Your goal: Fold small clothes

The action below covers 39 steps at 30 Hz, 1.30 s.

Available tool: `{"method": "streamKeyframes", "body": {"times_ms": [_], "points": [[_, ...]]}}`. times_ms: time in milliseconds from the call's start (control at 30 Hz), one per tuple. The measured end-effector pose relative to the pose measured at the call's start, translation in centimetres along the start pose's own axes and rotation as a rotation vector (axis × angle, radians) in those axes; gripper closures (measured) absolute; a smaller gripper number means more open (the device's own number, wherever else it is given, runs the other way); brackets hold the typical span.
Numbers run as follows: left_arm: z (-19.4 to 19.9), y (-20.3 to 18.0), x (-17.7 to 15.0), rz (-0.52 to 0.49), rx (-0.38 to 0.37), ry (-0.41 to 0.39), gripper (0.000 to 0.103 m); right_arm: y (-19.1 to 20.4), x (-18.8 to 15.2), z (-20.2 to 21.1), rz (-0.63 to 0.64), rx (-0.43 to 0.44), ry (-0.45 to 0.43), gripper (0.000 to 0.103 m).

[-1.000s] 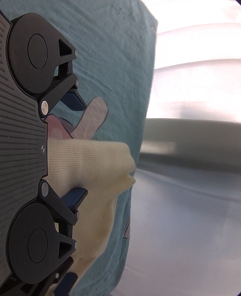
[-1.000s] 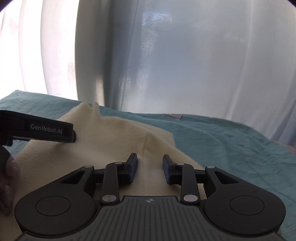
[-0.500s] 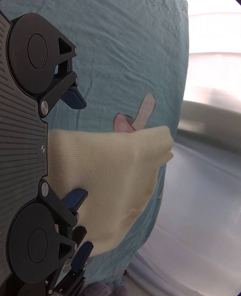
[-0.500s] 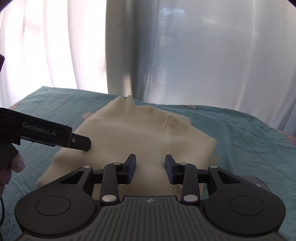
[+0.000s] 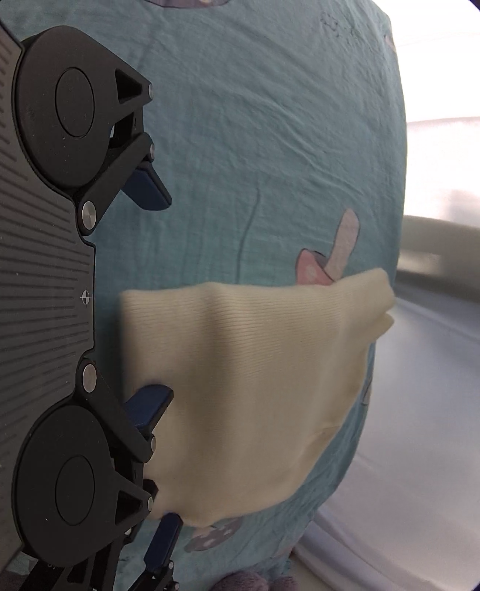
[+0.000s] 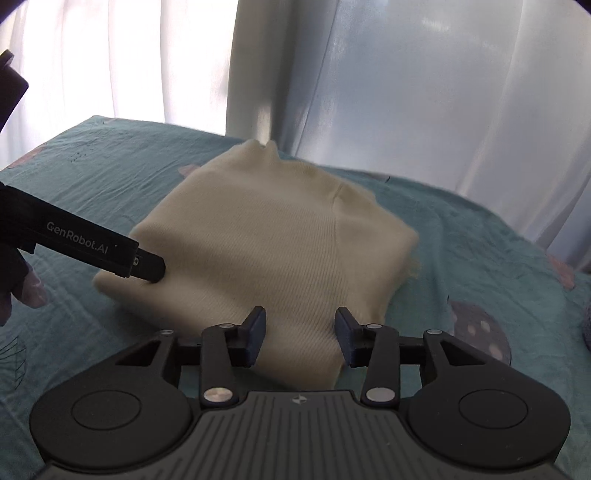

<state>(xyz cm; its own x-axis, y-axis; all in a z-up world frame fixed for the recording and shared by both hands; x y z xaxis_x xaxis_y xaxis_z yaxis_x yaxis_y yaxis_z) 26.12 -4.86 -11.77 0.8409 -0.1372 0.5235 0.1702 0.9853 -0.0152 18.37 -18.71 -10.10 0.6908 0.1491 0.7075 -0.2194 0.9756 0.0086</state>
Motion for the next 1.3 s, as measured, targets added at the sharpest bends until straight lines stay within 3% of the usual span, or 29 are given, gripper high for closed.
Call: {"method": "streamKeyframes", "body": {"times_ms": [67, 167, 267, 433, 667, 900, 1300], "points": [[1.0, -0.2, -1.9, -0.048, 0.022, 0.022, 0.000, 1.0, -2.1, 0.7, -0.058, 0.057, 0.110, 0.031], [2.3, -0.4, -5.1, -0.096, 0.053, 0.067, 0.000, 3.3, -5.0, 2.4, -0.083, 0.124, 0.191, 0.026], [3.3, -0.4, -7.7, -0.114, 0.065, 0.121, 0.000, 4.7, -7.2, 4.1, -0.145, 0.131, 0.247, 0.004], [4.3, -0.2, -8.9, -0.172, 0.144, 0.152, 0.000, 4.9, -8.9, 5.2, -0.228, 0.102, 0.315, 0.004], [6.3, -0.6, -8.4, -0.207, 0.162, 0.135, 0.000, 4.0, -7.7, 5.7, -0.249, -0.010, 0.373, 0.004], [7.1, -1.3, -7.1, -0.213, 0.192, 0.117, 0.000, 3.6, -5.4, 7.5, -0.190, -0.104, 0.275, 0.004], [7.6, -0.7, -4.5, -0.170, 0.208, 0.073, 0.000, 2.0, -2.2, 8.1, -0.216, -0.157, 0.157, 0.004]]}}
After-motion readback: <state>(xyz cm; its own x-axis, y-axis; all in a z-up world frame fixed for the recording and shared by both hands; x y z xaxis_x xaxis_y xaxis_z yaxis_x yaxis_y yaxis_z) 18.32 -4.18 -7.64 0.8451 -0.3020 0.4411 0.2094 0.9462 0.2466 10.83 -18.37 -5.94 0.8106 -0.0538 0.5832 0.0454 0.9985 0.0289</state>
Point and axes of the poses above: each gripper's, at about its wrist camera, not at the fingertips, and z roughly against the way its jaws point, y to its left, x to its top, the point moved 9 cm from there along -z, roughly the way its jaws point, and after that the axes turned 9 degrees about x, right-handed, at the moved point
